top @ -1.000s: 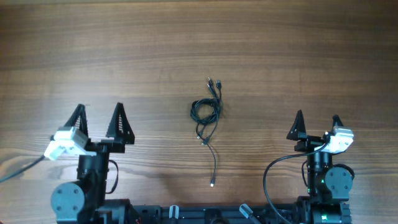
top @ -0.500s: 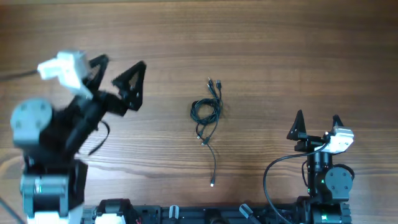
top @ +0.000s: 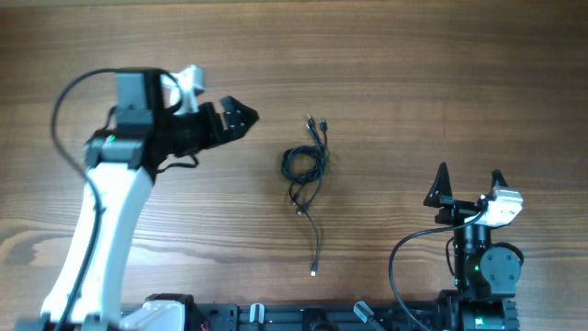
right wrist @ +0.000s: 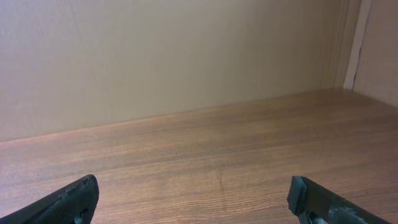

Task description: Untangle cables

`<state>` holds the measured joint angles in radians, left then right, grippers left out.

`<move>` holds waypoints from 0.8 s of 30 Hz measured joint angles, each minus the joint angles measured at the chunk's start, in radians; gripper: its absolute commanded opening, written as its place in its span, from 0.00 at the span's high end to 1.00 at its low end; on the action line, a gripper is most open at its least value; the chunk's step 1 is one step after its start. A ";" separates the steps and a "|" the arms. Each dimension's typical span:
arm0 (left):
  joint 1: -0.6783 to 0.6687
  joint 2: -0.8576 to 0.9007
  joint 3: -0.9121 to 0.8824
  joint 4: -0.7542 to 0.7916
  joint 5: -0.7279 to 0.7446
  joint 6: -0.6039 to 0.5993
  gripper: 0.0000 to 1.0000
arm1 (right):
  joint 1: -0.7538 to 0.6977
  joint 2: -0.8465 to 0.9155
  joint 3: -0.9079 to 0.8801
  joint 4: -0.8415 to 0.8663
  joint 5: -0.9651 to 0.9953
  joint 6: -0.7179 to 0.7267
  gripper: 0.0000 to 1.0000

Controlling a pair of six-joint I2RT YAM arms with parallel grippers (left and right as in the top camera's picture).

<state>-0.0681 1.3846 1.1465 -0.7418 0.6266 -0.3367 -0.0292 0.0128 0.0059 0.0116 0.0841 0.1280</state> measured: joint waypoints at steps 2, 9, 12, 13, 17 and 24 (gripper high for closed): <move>-0.039 0.074 0.000 0.000 0.001 -0.004 0.00 | 0.000 0.000 0.000 0.000 0.000 0.000 0.00; -0.132 0.296 0.000 0.017 0.001 -0.017 0.96 | 0.000 0.000 0.000 0.000 0.000 0.000 0.00; -0.152 0.367 0.000 0.024 0.000 -0.018 0.96 | 0.000 0.000 0.000 0.000 0.000 0.000 0.00; -0.159 0.386 0.000 0.027 -0.002 -0.017 0.96 | 0.000 0.000 0.000 0.000 0.000 0.000 0.00; -0.191 0.433 0.000 0.031 -0.074 -0.044 0.96 | 0.000 0.000 0.000 0.000 0.000 0.000 0.00; -0.283 0.439 0.000 0.078 -0.344 -0.179 0.92 | 0.000 0.000 0.000 0.000 0.000 0.000 0.00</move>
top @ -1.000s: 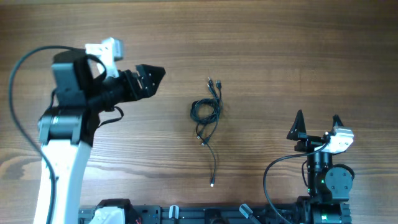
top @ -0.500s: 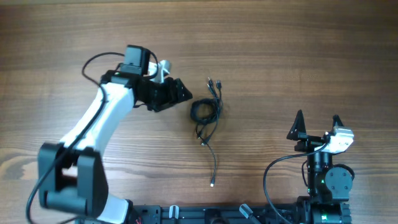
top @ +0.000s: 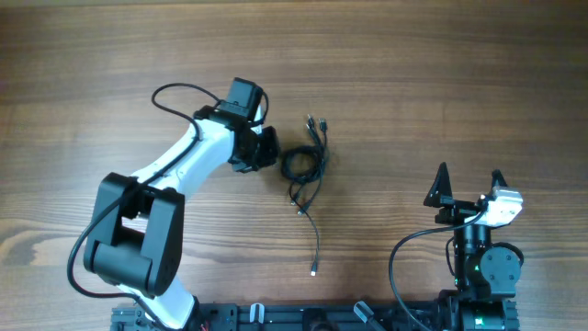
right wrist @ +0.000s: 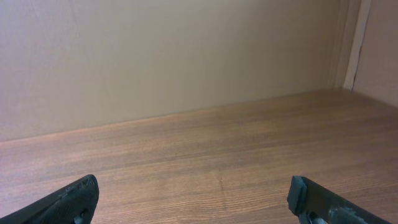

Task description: Untangle cables

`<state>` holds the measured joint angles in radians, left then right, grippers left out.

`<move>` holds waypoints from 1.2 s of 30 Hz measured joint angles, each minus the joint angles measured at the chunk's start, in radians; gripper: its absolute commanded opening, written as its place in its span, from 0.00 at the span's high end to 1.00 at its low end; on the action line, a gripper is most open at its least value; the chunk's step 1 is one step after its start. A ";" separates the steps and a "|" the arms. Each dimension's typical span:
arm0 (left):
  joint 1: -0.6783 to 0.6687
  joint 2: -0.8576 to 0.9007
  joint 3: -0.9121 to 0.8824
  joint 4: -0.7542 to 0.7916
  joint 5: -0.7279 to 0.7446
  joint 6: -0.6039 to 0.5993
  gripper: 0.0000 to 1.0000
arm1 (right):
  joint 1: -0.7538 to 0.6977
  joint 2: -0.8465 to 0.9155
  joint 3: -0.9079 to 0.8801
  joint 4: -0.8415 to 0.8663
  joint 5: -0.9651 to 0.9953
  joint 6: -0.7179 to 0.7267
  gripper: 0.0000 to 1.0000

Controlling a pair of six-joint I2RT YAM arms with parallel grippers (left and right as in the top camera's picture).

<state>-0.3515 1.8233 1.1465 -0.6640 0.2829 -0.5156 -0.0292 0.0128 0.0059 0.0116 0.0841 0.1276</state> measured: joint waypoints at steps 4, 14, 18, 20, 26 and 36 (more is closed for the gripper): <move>-0.054 0.000 0.000 0.004 -0.080 -0.063 0.90 | 0.000 0.000 0.000 0.000 0.000 0.000 0.00; -0.123 0.000 0.000 0.033 -0.130 -0.111 0.76 | 0.000 0.000 0.000 0.000 0.000 0.000 0.00; -0.154 0.000 0.000 0.034 -0.179 -0.116 0.74 | 0.000 0.000 0.000 0.000 0.000 0.000 0.00; -0.163 0.002 0.000 0.037 -0.190 -0.116 0.72 | 0.000 0.000 0.000 0.007 0.003 0.000 0.00; -0.173 0.045 0.000 0.048 -0.209 -0.116 0.73 | 0.000 0.000 0.000 0.066 0.010 0.000 0.00; -0.173 0.072 0.000 0.055 -0.211 -0.119 0.96 | 0.000 0.000 0.000 0.218 -0.050 0.018 0.00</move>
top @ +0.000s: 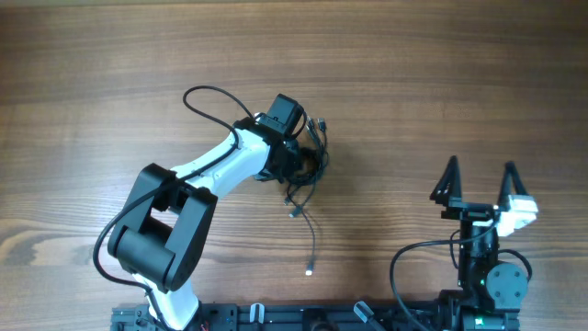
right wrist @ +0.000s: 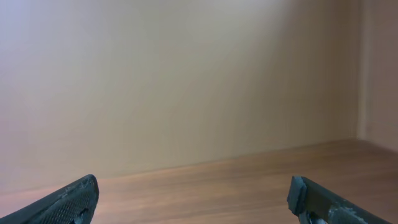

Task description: Untangle cables

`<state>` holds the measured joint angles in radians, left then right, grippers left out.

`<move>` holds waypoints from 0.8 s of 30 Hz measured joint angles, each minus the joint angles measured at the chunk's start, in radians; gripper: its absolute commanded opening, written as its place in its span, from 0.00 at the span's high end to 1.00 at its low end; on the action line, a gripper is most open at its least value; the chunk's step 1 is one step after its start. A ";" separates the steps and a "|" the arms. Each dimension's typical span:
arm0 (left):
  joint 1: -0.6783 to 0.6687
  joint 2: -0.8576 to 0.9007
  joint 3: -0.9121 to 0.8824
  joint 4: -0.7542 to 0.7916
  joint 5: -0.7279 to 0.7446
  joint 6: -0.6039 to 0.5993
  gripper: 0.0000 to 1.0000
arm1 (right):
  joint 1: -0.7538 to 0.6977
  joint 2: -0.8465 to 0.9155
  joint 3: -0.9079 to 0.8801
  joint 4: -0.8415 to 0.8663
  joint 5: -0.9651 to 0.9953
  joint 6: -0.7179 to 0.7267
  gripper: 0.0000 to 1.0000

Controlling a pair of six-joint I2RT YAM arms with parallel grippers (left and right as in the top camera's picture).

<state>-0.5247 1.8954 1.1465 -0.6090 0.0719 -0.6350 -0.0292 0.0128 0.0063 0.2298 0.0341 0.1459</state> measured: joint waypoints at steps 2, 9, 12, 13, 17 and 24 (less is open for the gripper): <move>0.000 0.000 0.000 0.000 0.000 0.000 0.96 | 0.000 0.000 0.000 0.010 -0.059 0.000 0.00; 0.012 0.000 0.000 -0.001 0.005 0.024 0.96 | 0.000 0.024 0.064 0.040 -0.196 -0.008 0.00; 0.049 -0.002 0.000 -0.011 0.009 0.036 0.96 | 0.000 0.120 0.192 0.038 -0.239 -0.011 0.00; 0.071 -0.006 0.000 -0.012 0.021 0.052 0.96 | 0.000 0.165 0.241 0.038 -0.259 -0.011 0.00; 0.165 -0.052 0.001 -0.019 0.080 0.154 0.89 | 0.000 0.445 0.495 -0.056 -0.393 -0.012 0.00; 0.232 -0.074 0.002 -0.053 0.048 0.276 0.88 | -0.001 0.991 0.927 -0.427 -0.687 -0.011 0.00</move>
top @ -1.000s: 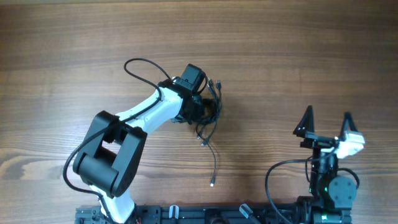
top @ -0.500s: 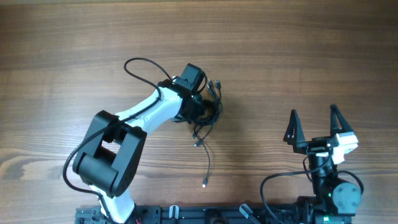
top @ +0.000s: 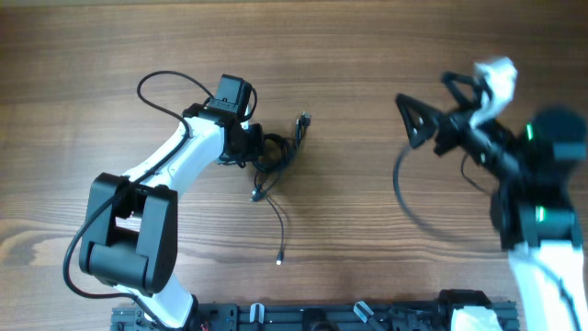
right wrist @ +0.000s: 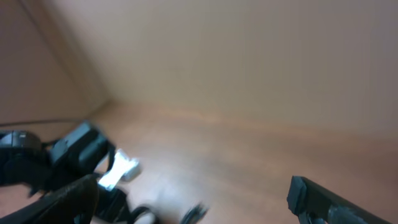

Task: Untangle cables
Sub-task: 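Reach the right gripper toward the bundle beside the left gripper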

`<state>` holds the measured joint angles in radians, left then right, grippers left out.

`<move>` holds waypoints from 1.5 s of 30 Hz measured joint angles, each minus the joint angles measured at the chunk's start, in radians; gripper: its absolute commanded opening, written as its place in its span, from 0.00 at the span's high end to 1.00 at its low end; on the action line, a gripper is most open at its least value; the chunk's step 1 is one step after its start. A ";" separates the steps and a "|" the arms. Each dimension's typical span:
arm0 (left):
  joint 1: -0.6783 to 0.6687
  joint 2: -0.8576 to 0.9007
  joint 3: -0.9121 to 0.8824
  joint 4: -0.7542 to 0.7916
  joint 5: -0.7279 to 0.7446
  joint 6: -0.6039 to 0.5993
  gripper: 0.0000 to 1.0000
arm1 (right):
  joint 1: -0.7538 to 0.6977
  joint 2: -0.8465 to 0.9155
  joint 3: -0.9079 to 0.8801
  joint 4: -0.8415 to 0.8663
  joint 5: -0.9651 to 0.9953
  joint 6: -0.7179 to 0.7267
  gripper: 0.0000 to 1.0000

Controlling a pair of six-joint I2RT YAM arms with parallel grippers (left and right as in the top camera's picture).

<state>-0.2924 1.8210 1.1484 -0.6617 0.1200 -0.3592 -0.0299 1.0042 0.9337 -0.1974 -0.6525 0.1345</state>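
Note:
A tangle of thin black cables (top: 278, 152) lies on the wooden table (top: 367, 55), with plug ends (top: 304, 119) pointing away and one loose tail (top: 278, 234) running toward the near edge. My left gripper (top: 259, 147) sits at the tangle's left side, and its jaws appear shut on the cables. My right gripper (top: 430, 99) is raised over the right half of the table, open and holding nothing. The right wrist view is blurred. It shows the left arm (right wrist: 56, 158), a dim piece of cable (right wrist: 194, 213), and my right gripper (right wrist: 193, 205) wide open.
The left arm's own black supply cable (top: 161, 87) loops over the table behind it. The right arm's cable (top: 409, 198) hangs in a loop below its wrist. A pale wall (right wrist: 249, 56) backs the table.
My left gripper has moved left and the cable tangle has shifted left with it. The right arm has left its rest near the front edge and now stands higher, turned toward the tangle.
At first my left gripper was open, left of the untouched tangle, and the right arm was parked at the front right. The left gripper then stood beside the tangle, then over it. Now the tangle lies further left and the right arm is raised.

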 measured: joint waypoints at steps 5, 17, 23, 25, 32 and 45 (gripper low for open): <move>-0.003 0.000 0.000 -0.004 -0.008 0.018 0.87 | 0.000 0.299 0.090 -0.095 -0.194 0.069 0.00; -0.053 0.000 0.000 -0.004 -0.018 0.016 0.66 | 0.008 0.681 0.090 -0.110 -0.289 0.649 0.00; -0.065 0.000 0.000 0.000 -0.059 -0.054 0.67 | 0.075 0.739 0.090 -0.113 -0.282 0.649 0.00; -0.065 0.000 0.000 0.005 -0.102 -0.085 0.68 | 0.113 0.740 0.090 -0.118 -0.245 0.634 0.00; -0.065 0.002 0.000 0.018 -0.176 -0.167 0.71 | 0.217 0.741 0.090 -0.127 -0.072 0.615 0.80; -0.058 0.071 0.002 0.030 -0.124 -0.219 0.91 | 0.415 0.742 0.090 -0.083 0.268 0.605 0.96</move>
<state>-0.3504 1.8923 1.1500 -0.6315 -0.0044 -0.5785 0.3855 1.7458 1.0237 -0.2802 -0.3847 0.7391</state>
